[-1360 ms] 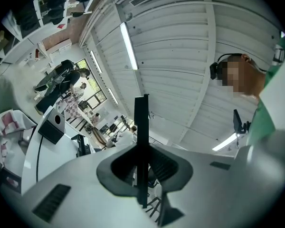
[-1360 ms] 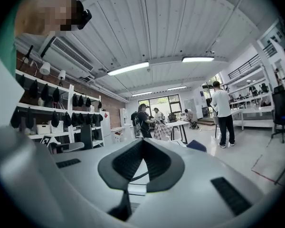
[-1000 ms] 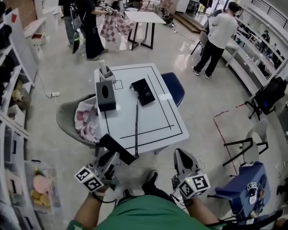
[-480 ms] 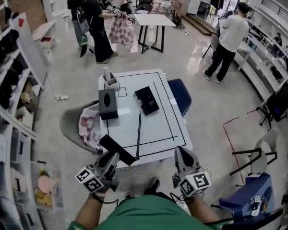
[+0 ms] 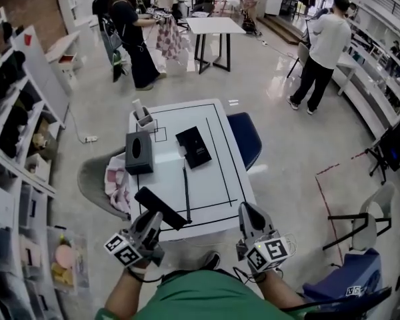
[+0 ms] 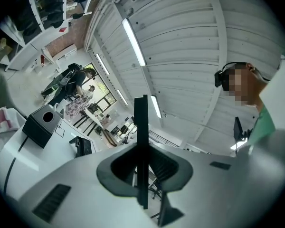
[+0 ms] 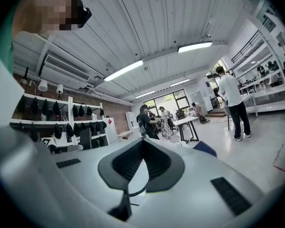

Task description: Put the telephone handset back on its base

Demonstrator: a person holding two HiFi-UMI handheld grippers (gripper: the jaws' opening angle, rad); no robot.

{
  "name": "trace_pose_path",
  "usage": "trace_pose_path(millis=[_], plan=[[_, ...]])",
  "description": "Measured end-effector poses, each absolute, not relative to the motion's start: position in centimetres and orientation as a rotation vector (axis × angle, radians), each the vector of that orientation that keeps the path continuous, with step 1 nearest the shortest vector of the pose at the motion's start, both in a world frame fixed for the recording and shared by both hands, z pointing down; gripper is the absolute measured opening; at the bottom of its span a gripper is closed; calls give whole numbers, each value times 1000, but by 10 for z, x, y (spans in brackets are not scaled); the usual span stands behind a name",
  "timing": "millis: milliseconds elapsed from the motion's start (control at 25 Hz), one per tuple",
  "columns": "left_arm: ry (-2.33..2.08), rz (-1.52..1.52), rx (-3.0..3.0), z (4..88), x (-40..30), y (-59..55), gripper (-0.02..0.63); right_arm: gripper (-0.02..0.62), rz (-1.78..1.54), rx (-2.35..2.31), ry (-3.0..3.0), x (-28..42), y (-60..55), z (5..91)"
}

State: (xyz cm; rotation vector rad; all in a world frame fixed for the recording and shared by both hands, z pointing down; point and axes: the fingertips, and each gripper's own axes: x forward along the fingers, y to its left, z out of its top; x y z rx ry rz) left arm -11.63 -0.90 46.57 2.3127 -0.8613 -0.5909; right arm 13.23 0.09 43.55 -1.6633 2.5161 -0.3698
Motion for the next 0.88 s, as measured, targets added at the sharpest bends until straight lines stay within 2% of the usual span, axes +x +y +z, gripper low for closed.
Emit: trace_pose_path(millis=[360, 880], plan=[[-879, -526, 2312, 470, -63, -41, 81, 22, -437, -1621, 2496, 180, -29, 444], [-813, -396, 2237, 528, -51, -144, 81, 23, -439, -1743, 2449, 198, -78, 445]])
